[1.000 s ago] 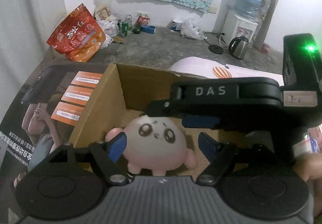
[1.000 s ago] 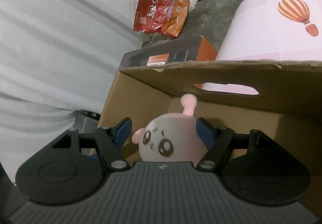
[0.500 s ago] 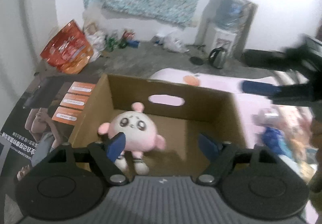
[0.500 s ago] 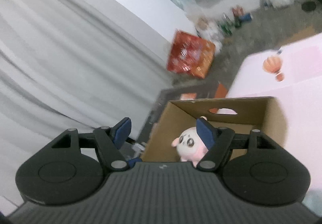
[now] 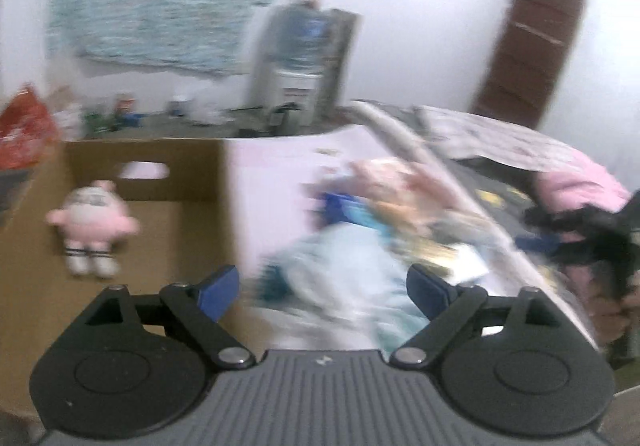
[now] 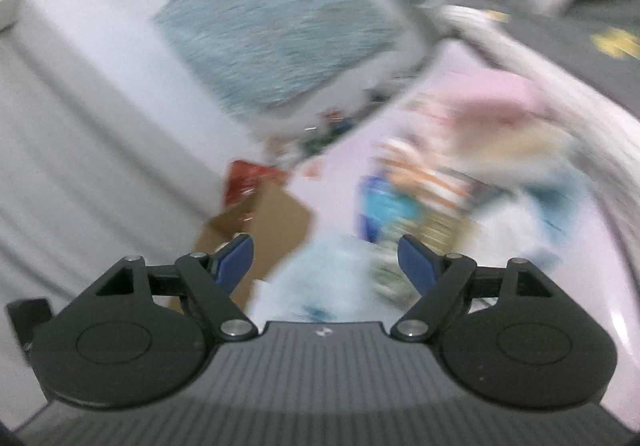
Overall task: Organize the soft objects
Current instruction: 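Return the right gripper to the bed and grasp the clear yellow bag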
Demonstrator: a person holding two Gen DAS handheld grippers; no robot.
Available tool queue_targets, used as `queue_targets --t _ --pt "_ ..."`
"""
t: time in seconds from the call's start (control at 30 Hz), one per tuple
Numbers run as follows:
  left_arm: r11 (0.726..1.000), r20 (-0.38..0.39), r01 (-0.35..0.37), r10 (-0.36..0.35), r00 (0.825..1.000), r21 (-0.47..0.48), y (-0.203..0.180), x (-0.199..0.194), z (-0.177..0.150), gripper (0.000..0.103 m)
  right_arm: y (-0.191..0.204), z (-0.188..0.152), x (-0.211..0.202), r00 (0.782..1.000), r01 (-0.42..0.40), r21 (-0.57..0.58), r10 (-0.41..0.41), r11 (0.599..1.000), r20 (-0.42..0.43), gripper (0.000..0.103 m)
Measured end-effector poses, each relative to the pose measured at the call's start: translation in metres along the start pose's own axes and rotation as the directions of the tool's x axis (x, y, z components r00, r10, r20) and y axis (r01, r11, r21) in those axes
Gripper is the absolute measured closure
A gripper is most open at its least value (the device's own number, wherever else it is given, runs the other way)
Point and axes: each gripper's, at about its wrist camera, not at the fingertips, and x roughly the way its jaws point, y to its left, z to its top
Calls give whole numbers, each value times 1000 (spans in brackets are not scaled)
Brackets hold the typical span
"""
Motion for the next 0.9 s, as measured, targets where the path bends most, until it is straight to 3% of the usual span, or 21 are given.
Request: queue_targets --t 0.17,0.33,0.47,0.57,0.67,0.77,0.9 --pt "985 0 121 -122 993 124 -73 36 -27 12 -46 -26 -14 992 125 47 -126 991 18 27" --pt "968 -24 105 -102 995 228 -126 78 -47 18 -57 -32 3 983 183 2 -183 983 18 40" --pt "967 -46 100 -91 995 233 -136 102 -49 28 -57 -28 21 993 114 15 -114 993 -3 41" --pt "969 -70 93 -79 994 231 -138 114 -49 39 -50 -17 29 991 133 -19 -133 991 15 41" --pt "973 -91 85 -67 994 214 -136 123 -45 43 -43 2 30 979 191 -79 -184 978 86 40" --pt "978 -102 88 -70 992 187 -132 131 -40 50 -40 25 30 946 296 -137 -271 945 175 31" --pt "982 -107 94 -78 991 162 -128 138 -38 50 -58 50 50 938 335 -184 -308 924 158 20"
